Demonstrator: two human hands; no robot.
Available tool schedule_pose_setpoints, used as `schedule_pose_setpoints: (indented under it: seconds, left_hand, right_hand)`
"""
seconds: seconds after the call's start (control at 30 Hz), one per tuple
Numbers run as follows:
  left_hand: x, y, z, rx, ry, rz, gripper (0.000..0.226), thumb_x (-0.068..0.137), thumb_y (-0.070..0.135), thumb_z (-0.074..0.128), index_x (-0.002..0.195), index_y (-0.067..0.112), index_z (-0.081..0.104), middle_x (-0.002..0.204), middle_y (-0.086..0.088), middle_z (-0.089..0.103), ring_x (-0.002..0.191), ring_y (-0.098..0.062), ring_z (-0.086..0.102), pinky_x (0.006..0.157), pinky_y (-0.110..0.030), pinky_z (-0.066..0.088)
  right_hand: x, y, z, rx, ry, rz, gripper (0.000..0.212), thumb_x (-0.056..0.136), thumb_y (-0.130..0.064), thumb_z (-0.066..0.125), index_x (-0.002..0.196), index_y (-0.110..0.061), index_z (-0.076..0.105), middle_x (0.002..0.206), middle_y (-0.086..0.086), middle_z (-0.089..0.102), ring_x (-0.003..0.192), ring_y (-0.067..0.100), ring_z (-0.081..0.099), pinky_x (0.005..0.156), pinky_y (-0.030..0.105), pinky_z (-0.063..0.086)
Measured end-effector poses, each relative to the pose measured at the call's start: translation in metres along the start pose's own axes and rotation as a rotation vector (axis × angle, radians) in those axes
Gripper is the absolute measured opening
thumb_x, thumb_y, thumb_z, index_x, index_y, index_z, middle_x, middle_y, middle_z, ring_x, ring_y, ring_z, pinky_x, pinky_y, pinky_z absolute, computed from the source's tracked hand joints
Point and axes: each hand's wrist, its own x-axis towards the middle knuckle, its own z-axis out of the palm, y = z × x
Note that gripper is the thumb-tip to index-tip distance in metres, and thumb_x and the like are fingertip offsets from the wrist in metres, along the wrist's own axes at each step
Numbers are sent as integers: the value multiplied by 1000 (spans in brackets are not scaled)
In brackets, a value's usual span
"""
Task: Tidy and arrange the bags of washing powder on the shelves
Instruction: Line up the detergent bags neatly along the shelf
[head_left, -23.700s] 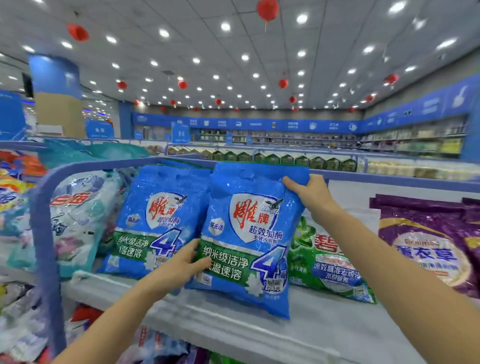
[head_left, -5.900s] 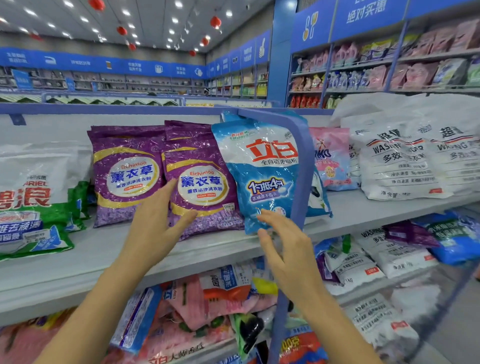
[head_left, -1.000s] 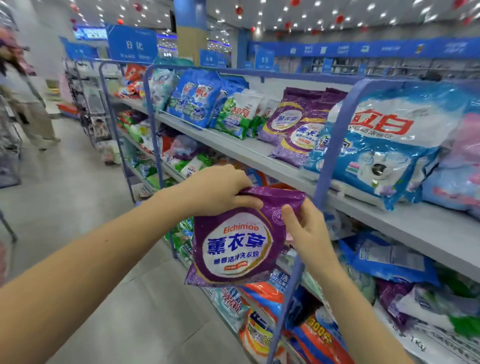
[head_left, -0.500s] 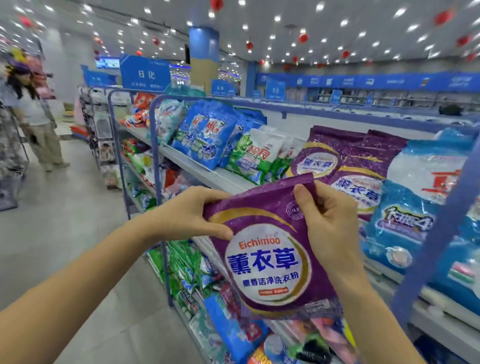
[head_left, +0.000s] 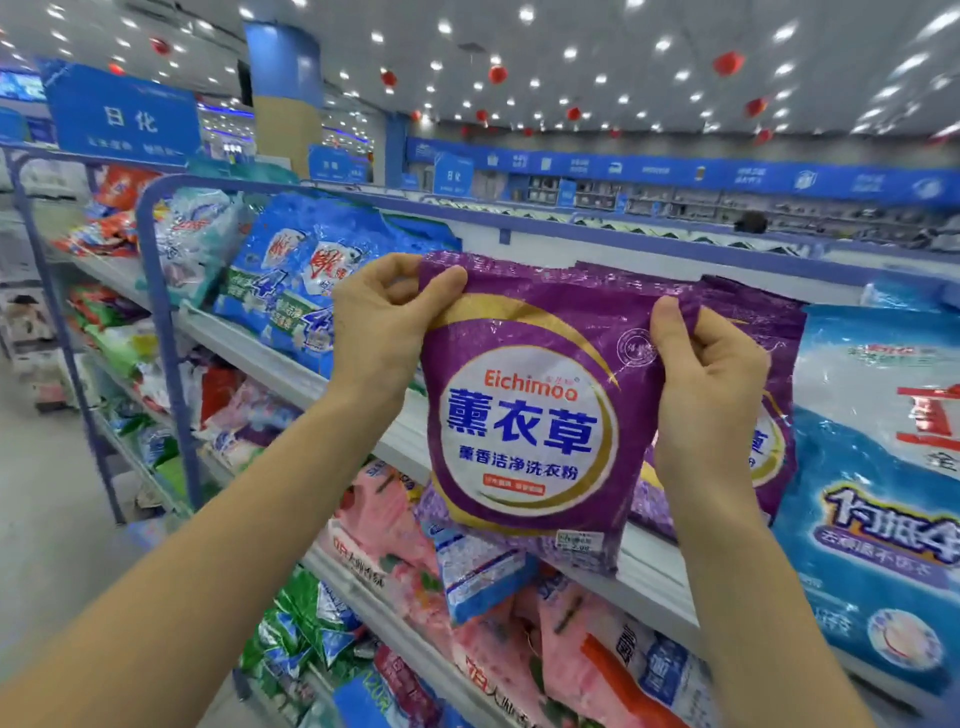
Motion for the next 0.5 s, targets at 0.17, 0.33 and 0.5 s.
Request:
schedule_pose_setpoints:
  seconds: [0.17,0.33,0.5]
  left_hand:
    - [38,-36,24,-293,-87,-314,29,90,44,55,83,18,66,74,1,73,69,-16,70,66,-32,57]
    - [15,-99,14,-433,-439,-550,66,69,63,42,118,22,58,125,-9,62,119,-28,56,105,-51,40]
    - [9,-124,31,-513,-695,-708,63,69,62,37,117,28,58,120,-2,66,106,-17,65,90,-36,54]
  right_hand:
    - [35,-2,34,-106,113,-85,46,96,-25,52,64,9,44,56,11,35,54,22,27,49,42,25]
    - [62,5,52,-235,205,-84,41,95,-22,53,60,-3,43,54,6,31,54,18,25,55,35,24]
    - [79,8,62,-269,343,-105,47,94,-23,53,58,3,41,59,11,36,59,22,29,57,34,29]
